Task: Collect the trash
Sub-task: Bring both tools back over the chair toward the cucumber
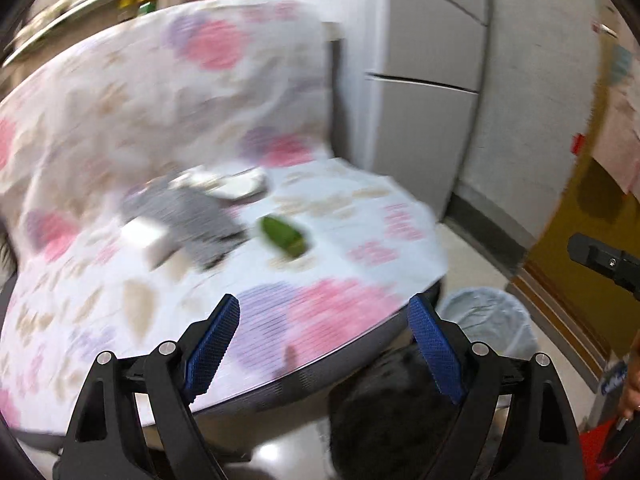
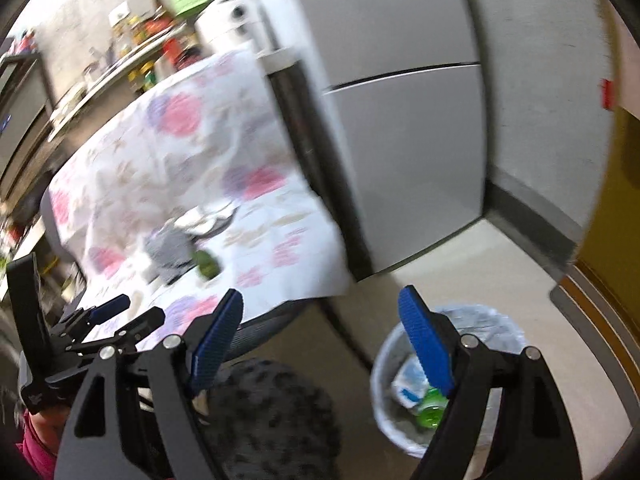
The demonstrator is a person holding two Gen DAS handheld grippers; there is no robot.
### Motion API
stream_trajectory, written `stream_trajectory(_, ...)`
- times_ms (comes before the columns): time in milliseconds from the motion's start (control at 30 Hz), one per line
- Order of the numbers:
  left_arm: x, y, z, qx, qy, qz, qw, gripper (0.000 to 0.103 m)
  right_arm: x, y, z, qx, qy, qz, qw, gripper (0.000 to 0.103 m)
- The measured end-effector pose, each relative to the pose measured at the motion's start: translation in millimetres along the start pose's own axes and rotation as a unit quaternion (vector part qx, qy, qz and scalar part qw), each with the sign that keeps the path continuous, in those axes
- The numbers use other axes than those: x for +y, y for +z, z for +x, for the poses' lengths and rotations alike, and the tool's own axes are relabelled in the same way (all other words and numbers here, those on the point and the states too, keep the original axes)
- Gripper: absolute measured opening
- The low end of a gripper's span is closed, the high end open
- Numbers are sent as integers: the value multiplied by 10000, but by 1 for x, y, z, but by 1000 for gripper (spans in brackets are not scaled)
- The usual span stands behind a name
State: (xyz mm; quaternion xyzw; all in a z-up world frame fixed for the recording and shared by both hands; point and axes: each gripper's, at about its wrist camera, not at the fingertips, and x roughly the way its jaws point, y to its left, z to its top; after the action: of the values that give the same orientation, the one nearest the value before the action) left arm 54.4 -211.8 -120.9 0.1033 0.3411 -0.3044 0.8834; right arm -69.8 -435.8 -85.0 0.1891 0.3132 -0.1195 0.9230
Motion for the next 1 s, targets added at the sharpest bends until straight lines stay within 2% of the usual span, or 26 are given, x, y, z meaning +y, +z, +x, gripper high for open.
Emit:
stream_trajectory(267, 84, -18, -28, 86, 813, -684, 9943, 86, 83, 0, 32, 391, 469, -823, 9947, 79)
stream_trajectory(467, 131, -29, -43, 86, 1214, -1063, 9869, 86, 130, 6, 60, 534, 825, -1175, 9882, 79)
stream_trajectory(600, 149, -34, -45, 181, 1386, -1250, 9823, 86, 149, 11, 76, 614, 960, -1373, 9840, 79)
stream_trajectory(767, 157, -35, -43, 172, 1500, -1312, 9798, 86, 165, 13, 95, 643, 919, -1733, 9785, 79)
stream_trajectory(1000, 153, -31, -22, 325, 1439, -1159, 9822, 86, 155, 12, 119, 728, 815, -1784, 9779, 79)
